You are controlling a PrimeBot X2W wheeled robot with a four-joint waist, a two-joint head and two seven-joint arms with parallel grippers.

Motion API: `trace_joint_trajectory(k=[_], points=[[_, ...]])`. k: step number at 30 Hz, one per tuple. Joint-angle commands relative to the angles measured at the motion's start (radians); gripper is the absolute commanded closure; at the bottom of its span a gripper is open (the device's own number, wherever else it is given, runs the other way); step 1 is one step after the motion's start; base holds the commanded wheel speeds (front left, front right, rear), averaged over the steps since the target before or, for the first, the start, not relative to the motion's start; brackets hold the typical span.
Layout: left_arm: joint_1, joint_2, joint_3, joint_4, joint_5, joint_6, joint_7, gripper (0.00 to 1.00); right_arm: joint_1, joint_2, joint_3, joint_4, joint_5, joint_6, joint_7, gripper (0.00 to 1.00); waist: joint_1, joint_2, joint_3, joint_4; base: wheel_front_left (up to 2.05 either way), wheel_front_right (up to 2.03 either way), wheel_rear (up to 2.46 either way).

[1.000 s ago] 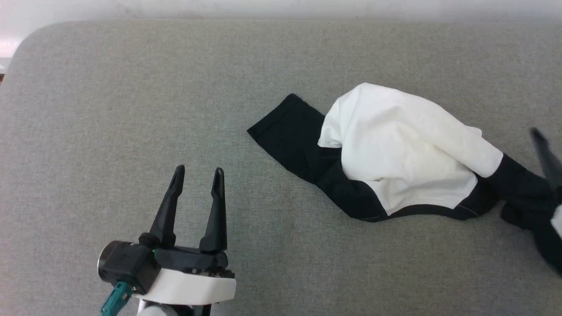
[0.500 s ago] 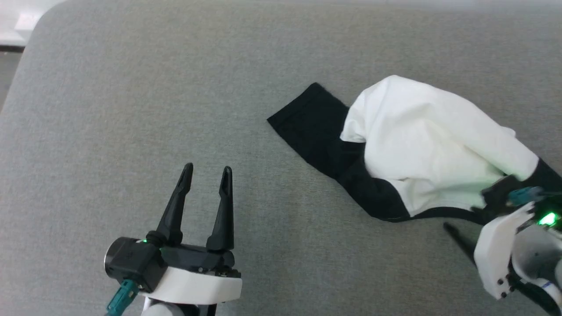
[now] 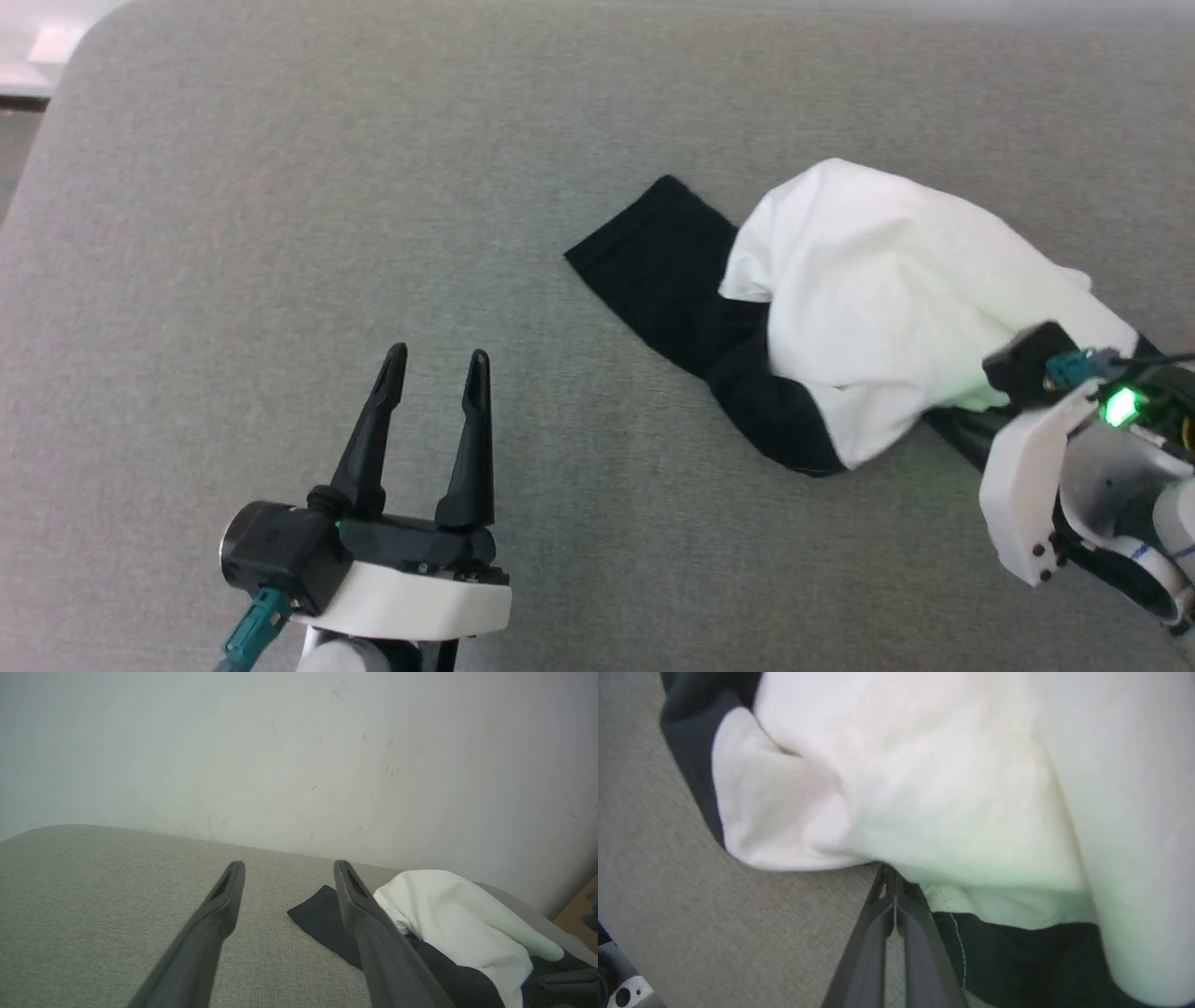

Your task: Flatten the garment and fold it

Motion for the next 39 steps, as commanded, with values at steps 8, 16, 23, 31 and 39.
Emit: trace_joint_trajectory(k=[8, 16, 23, 31, 39], points=[[-0.021, -0.002, 0.008, -0.002, 0.002, -0.015, -0.005, 0.0, -0.014, -0.115, 0.061, -0.26, 0.217, -0.002, 0.086, 1.0, -0.0001, 0.0, 0.006, -0.074, 0.0, 0.0, 0.0], [-0.022, -0.002, -0.009, 0.012, -0.013, -0.015, -0.005, 0.0, 0.201, -0.212, 0.179, -0.315, 0.351, -0.002, 0.221, 1.0, -0.0001, 0.0, 0.018, -0.071, 0.0, 0.0, 0.0], [-0.023, -0.002, -0.009, 0.027, -0.014, -0.019, -0.005, 0.0, 0.216, -0.185, 0.192, -0.278, 0.292, -0.002, 0.153, 0.0, -0.0001, 0.0, 0.003, -0.065, 0.0, 0.0, 0.0], [0.0, -0.002, 0.001, 0.027, -0.007, -0.021, -0.005, 0.0, 0.169, -0.107, 0.072, -0.324, 0.307, -0.002, 0.02, 0.0, -0.0001, 0.0, -0.039, -0.081, 0.0, 0.0, 0.0], [0.016, -0.002, 0.007, 0.012, -0.001, -0.024, -0.005, 0.0, 0.267, 0.152, -0.352, -0.32, 0.031, -0.002, -0.382, 0.0, -0.0001, 0.0, -0.048, -0.09, 0.0, 0.0, 0.0]])
